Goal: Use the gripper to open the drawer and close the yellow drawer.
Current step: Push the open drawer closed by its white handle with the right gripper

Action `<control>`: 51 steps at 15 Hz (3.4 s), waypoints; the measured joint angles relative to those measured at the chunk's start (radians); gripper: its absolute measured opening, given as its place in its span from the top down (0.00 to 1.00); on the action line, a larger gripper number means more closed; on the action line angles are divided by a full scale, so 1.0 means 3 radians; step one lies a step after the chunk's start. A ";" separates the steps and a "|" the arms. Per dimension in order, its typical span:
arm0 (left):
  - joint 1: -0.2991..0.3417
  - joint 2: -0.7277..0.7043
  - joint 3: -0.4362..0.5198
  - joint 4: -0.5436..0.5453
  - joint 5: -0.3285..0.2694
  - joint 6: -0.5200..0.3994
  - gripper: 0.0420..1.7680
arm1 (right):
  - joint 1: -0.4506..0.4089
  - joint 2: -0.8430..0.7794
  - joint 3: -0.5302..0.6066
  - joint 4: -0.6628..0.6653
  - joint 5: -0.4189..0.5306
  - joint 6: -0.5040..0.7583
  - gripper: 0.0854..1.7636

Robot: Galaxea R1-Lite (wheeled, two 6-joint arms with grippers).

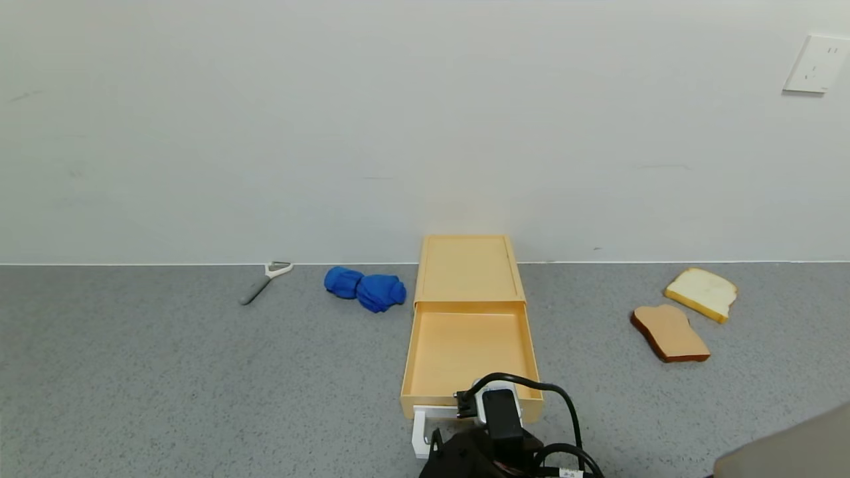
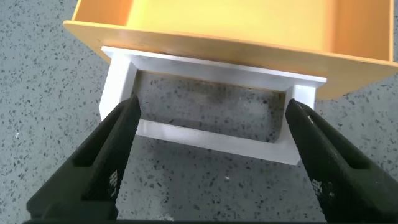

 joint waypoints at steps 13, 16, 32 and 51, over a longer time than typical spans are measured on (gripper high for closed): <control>0.0000 0.0000 0.0000 0.0001 0.0001 0.0000 0.03 | -0.0103 0.0143 -0.0284 0.0021 -0.0013 -0.0234 0.03; 0.0000 0.0000 0.0000 0.0001 0.0001 0.0001 0.03 | -0.0168 0.0152 -0.0319 0.0016 -0.0015 -0.0299 0.03; -0.0001 0.0000 0.0000 0.0001 0.0000 0.0001 0.03 | -0.0306 0.0349 -0.0693 0.0001 -0.0006 -0.0471 0.03; 0.0000 0.0000 0.0000 0.0001 0.0000 0.0001 0.03 | -0.0280 0.0589 -0.1147 0.0143 -0.0450 -0.0468 0.03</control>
